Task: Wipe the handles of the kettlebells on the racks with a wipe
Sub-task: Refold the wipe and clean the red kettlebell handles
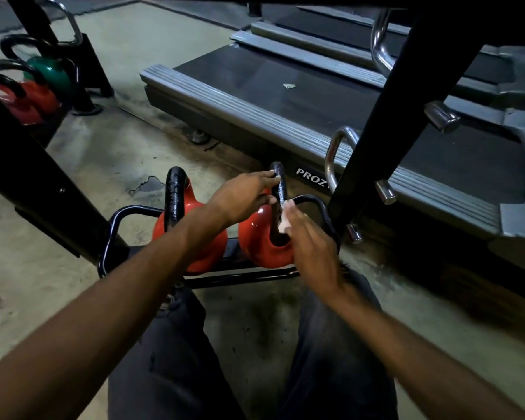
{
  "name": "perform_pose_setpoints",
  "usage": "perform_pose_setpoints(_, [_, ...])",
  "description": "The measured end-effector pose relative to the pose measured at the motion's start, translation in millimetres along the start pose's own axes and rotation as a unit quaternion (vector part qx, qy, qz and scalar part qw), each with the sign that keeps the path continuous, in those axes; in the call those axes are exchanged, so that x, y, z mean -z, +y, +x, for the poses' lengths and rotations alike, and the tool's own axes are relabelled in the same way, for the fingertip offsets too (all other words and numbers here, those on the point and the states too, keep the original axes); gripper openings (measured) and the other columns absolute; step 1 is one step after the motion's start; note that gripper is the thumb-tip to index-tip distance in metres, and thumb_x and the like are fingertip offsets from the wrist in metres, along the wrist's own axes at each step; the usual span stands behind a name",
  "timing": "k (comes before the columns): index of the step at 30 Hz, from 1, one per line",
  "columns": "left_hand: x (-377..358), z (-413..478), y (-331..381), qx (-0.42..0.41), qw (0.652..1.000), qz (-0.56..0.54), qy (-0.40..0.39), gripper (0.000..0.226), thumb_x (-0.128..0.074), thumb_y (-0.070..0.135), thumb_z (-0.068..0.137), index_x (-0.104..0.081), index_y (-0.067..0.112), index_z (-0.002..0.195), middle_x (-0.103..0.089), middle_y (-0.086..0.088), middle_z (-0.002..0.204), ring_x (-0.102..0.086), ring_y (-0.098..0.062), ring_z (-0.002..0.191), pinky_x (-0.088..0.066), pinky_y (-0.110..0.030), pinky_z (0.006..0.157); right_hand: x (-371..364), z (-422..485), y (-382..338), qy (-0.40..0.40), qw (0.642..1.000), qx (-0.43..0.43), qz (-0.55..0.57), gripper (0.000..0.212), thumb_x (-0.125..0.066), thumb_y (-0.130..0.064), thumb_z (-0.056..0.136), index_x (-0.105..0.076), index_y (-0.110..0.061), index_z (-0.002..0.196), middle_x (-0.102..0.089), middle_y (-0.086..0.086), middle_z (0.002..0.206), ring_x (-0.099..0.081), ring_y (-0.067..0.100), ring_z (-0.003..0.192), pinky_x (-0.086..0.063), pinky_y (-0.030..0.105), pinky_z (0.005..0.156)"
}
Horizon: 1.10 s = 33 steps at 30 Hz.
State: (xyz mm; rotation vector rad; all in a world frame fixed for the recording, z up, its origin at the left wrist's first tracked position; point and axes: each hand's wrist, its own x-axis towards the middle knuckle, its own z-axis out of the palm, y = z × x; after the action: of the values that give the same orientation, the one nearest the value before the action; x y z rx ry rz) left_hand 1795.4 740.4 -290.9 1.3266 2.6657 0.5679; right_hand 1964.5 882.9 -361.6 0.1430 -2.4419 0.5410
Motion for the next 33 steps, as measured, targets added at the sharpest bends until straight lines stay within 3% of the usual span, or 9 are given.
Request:
perform_pose_setpoints(4, [1.7,-0.2,2.7,0.012,1.000,-0.013,-0.016,0.061,-0.064,0.035,0.095,-0.043,0.022,0.151,-0.033,-0.001,0.161,-0.035,-0.021,0.146,-0.037,-0.044,0.114,-24.7,13.1,-30.6,0.059,0.899,-0.360,0.240,0.033,-0.042,-0.032,0.106,-0.069,-0.014,0.107,-0.071,-0.001,0.087,-0.063,0.009,0.078,-0.050,0.035,0.073])
perform_pose_setpoints(7, [1.6,0.1,5.9,0.020,0.999,-0.024,-0.024,0.065,-0.065,0.035,0.095,-0.040,0.020,0.152,-0.029,-0.003,0.162,-0.032,-0.022,0.148,-0.034,-0.042,0.117,-24.1,58.6,-12.6,0.039,0.781,-0.468,0.412,0.032,-0.050,-0.025,0.101,-0.074,-0.007,0.089,-0.071,0.000,0.076,-0.064,0.013,0.074,-0.049,0.035,0.074])
perform_pose_setpoints(9, [2.0,-0.1,8.0,0.024,0.999,-0.027,-0.026,0.065,-0.065,0.034,0.095,-0.040,0.020,0.153,-0.028,-0.002,0.163,-0.031,-0.022,0.148,-0.033,-0.041,0.118,-22.8,66.6,-3.6,0.009,0.739,-0.487,0.465,0.031,-0.051,-0.021,0.102,-0.075,-0.007,0.088,-0.073,0.002,0.073,-0.067,0.014,0.069,-0.052,0.031,0.071])
perform_pose_setpoints(13, [2.0,-1.8,7.8,0.030,0.999,-0.038,-0.022,0.065,-0.065,0.036,0.095,-0.039,0.024,0.153,-0.026,0.002,0.164,-0.030,-0.020,0.149,-0.033,-0.041,0.118,-26.3,27.8,-13.5,0.049,0.780,-0.430,0.451,0.028,-0.047,-0.020,0.104,-0.075,-0.015,0.105,-0.076,0.002,0.100,-0.069,0.013,0.095,-0.053,0.030,0.089])
perform_pose_setpoints(16, [2.0,-2.2,7.5,0.032,0.998,-0.039,-0.025,0.065,-0.064,0.037,0.095,-0.038,0.024,0.153,-0.026,0.003,0.164,-0.030,-0.020,0.149,-0.033,-0.043,0.117,-28.0,-3.6,-26.9,0.092,0.794,-0.421,0.429,0.031,-0.044,-0.028,0.103,-0.071,-0.014,0.102,-0.073,0.009,0.095,-0.065,0.014,0.091,-0.052,0.038,0.085])
perform_pose_setpoints(23, [5.7,-3.4,14.1,0.029,0.999,-0.032,-0.024,0.065,-0.066,0.032,0.095,-0.039,0.017,0.153,-0.027,-0.004,0.163,-0.030,-0.022,0.149,-0.029,-0.037,0.119,-35.4,40.6,-17.5,0.094,0.746,-0.506,0.424,0.031,-0.050,-0.019,0.099,-0.076,-0.018,0.082,-0.074,-0.005,0.079,-0.065,0.013,0.080,-0.051,0.037,0.083])
perform_pose_setpoints(27, [6.3,-3.4,12.5,0.032,0.998,-0.040,-0.024,0.066,-0.066,0.032,0.095,-0.039,0.019,0.153,-0.027,-0.001,0.163,-0.030,-0.021,0.148,-0.029,-0.035,0.118,-16.3,-2.3,-57.1,0.109,0.841,-0.437,0.300,0.026,-0.045,-0.024,0.107,-0.070,-0.021,0.107,-0.070,-0.015,0.092,-0.062,-0.003,0.083,-0.052,0.032,0.082])
perform_pose_setpoints(30, [8.7,-1.6,12.6,0.029,0.999,-0.028,-0.029,0.064,-0.065,0.032,0.095,-0.040,0.019,0.153,-0.028,0.000,0.163,-0.031,-0.020,0.148,-0.029,-0.033,0.117,-23.5,-17.1,-77.3,0.126,0.899,-0.373,0.193,0.039,-0.045,-0.021,0.107,-0.054,-0.019,0.145,-0.063,-0.010,0.134,-0.057,-0.002,0.123,-0.047,0.017,0.101])
perform_pose_setpoints(33, [8.9,-3.7,13.5,0.025,0.999,-0.029,-0.030,0.055,-0.057,0.026,0.101,-0.040,0.017,0.153,-0.028,-0.002,0.163,-0.032,-0.021,0.148,-0.029,-0.034,0.119,-37.8,-11.6,-68.1,0.139,0.923,-0.313,0.173,0.046,-0.043,-0.013,0.107,-0.043,-0.013,0.153,-0.050,0.002,0.152,-0.045,0.014,0.142,-0.043,0.034,0.113])
